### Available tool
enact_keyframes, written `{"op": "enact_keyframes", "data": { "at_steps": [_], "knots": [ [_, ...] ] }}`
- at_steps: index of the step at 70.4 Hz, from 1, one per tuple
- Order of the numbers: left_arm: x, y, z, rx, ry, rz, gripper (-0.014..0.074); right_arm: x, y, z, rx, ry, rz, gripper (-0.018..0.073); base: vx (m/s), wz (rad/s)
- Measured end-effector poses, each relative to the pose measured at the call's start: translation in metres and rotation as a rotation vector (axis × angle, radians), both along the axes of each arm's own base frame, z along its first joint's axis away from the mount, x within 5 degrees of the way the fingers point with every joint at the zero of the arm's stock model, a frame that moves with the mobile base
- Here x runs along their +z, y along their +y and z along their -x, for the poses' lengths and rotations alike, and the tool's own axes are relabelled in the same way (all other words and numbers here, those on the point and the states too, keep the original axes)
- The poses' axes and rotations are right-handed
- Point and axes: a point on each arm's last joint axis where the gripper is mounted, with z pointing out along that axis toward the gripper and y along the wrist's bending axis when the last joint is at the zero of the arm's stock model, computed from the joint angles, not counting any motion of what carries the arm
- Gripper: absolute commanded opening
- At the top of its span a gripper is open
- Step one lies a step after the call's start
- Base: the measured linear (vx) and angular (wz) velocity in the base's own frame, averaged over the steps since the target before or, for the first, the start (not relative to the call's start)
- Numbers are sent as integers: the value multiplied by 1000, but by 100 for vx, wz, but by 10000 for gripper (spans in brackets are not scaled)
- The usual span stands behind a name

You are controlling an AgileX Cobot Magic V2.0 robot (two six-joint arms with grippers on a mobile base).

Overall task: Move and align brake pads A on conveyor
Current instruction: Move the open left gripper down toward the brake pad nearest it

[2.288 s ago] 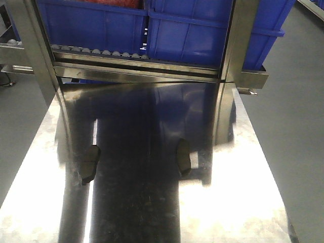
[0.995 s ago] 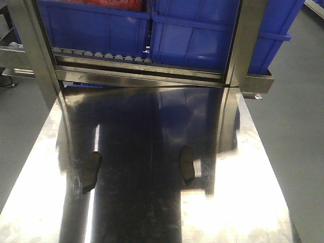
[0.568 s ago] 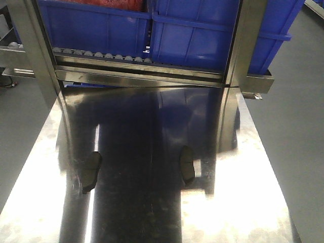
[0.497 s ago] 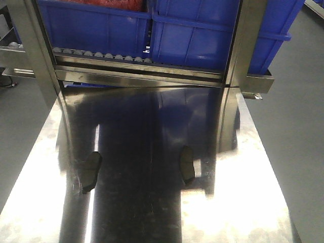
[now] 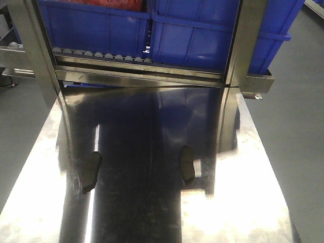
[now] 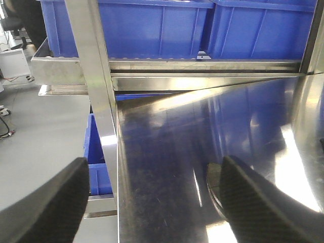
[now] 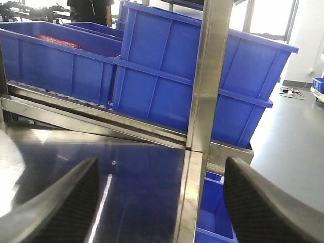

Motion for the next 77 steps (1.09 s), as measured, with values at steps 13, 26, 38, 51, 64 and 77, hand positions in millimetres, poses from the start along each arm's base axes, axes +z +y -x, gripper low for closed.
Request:
{"op": "enact_keyframes", "data": {
  "at_steps": [13, 26, 38, 51, 64, 77],
  "knots": [
    [0, 0, 0, 0, 0, 0, 524, 0, 0, 0, 0, 0, 0, 497, 0, 0],
    [3, -1, -5, 5, 64, 6, 524, 0, 0, 0, 0, 0, 0, 497, 0, 0],
    [11, -4, -34, 16, 295, -8, 524, 0, 0, 0, 0, 0, 0, 497, 0, 0],
    [8, -10, -77, 24, 558, -42, 524, 0, 0, 0, 0, 0, 0, 497, 0, 0],
    [-7, -16, -119, 37, 784, -63, 524, 0, 0, 0, 0, 0, 0, 497, 0, 0],
    [-22, -23, -159, 46, 910, -51, 524, 0, 0, 0, 0, 0, 0, 497, 0, 0]
  ]
}}
